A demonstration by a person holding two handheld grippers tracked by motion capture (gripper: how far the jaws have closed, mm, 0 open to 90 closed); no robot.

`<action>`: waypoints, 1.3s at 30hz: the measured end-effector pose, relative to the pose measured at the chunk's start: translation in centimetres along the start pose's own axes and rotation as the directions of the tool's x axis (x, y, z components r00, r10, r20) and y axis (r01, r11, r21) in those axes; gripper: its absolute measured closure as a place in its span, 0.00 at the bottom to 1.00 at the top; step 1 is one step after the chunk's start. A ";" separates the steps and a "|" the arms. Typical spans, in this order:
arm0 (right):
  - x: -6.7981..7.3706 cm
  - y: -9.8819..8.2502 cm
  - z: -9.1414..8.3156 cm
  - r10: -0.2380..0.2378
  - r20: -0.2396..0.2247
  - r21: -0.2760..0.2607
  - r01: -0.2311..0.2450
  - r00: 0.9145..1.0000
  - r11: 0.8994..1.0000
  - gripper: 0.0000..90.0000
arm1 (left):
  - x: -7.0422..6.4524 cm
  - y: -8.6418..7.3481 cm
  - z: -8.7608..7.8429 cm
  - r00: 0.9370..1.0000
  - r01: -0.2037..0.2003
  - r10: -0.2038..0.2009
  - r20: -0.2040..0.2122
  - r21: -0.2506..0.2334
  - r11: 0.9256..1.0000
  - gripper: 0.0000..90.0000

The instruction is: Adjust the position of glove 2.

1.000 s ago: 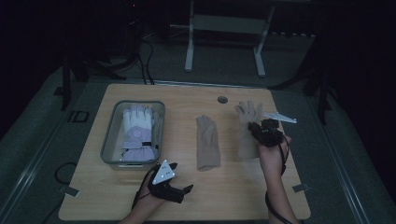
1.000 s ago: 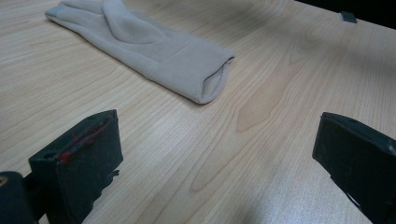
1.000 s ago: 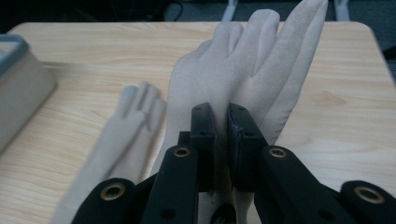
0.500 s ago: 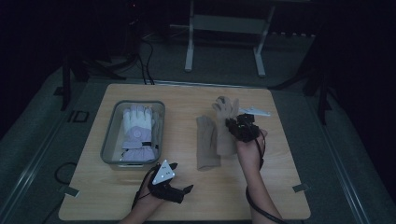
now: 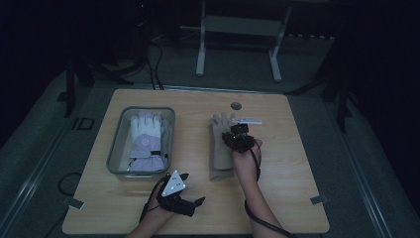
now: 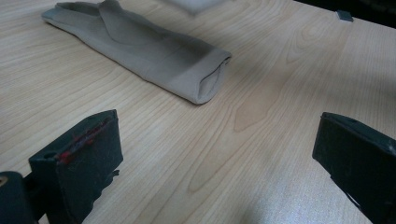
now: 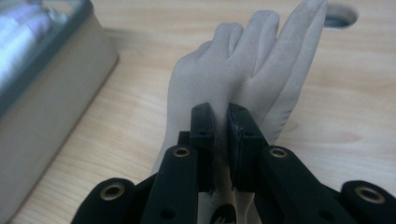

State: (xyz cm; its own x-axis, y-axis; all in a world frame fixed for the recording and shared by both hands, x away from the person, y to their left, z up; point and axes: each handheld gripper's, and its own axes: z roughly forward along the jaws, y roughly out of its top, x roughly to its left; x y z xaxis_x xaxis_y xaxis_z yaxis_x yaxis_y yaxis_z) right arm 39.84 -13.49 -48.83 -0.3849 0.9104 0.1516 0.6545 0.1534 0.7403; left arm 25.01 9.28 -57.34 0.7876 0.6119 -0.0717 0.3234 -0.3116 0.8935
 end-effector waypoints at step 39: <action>-3.6 -2.6 -0.6 -0.105 -0.202 0.111 0.130 0.974 0.985 0.18 | -0.3 0.9 0.0 0.998 0.051 -0.051 -0.024 0.020 0.998 0.02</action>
State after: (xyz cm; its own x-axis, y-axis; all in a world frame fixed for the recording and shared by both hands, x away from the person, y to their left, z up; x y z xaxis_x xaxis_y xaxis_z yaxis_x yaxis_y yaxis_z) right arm 39.16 -17.36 -50.90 -0.5751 0.7929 0.2016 0.6671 0.3118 0.6766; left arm 25.08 8.77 -56.53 0.7572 0.6445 -0.1061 0.3738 -0.2943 0.8796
